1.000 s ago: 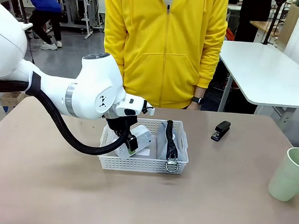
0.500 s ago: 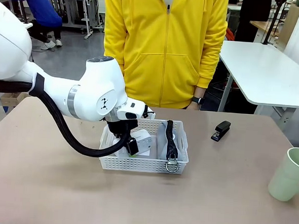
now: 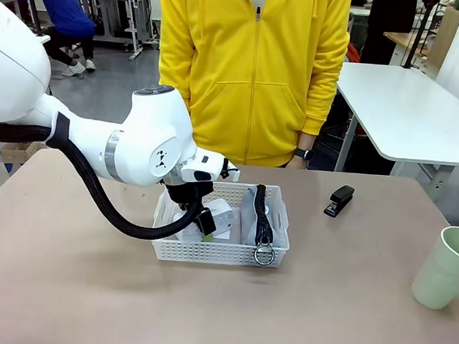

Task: Efficiently arrange items inside the basket to fit them all.
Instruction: Pick up the Digital clock and place it inside the Organizing basket.

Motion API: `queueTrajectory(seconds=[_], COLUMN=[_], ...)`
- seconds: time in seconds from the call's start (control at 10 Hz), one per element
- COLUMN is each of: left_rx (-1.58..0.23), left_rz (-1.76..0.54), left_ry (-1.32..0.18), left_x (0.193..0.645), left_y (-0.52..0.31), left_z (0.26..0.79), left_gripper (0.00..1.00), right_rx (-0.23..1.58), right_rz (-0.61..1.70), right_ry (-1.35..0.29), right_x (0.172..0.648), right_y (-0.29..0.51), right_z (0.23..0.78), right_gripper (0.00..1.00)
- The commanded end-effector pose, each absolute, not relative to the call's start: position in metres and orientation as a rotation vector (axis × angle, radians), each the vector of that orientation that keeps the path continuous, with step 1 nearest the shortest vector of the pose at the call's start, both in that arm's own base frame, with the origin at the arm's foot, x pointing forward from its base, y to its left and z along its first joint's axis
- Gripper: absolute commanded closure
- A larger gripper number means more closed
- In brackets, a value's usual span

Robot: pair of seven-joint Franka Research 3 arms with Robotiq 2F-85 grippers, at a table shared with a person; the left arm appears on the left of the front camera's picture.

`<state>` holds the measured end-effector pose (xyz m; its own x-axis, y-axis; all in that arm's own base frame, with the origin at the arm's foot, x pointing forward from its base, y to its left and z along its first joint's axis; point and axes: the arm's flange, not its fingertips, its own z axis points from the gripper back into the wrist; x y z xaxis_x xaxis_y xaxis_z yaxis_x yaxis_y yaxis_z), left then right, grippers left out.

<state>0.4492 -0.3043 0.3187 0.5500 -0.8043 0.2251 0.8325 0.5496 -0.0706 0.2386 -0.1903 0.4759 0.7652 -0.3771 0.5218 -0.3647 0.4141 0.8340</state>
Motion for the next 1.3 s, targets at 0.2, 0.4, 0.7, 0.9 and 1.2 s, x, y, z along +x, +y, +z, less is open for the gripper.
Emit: queueTrajectory(seconds=[0.2,0.4,0.7,0.9,1.2], left_rx=[-0.253,-0.459,-0.767,-0.842,-1.196], left_rz=[-0.990,-0.994,-0.921,-0.888,-0.842], left_ry=[-0.431,-0.647,-0.711,-0.341,-0.154], left_x=[0.414,0.383,0.348,0.340,0.343], left_y=[-0.270,-0.229,-0.136,-0.068,0.037], left_z=[0.382,0.405,0.424,0.435,0.426], left_gripper=[0.00,0.00,0.00,0.00,0.00], right_rx=[1.183,1.183,1.183,1.183,1.183], right_rz=[0.007,0.007,0.007,0.007,0.007], right_ry=[-0.776,-0.776,-0.776,-0.776,-0.776], right_x=[0.241,0.241,0.241,0.241,0.241], right_y=[-0.191,-0.191,-0.191,-0.191,-0.191], right_z=[0.477,0.477,0.477,0.477,0.477], right_gripper=[0.00,0.00,0.00,0.00,0.00])
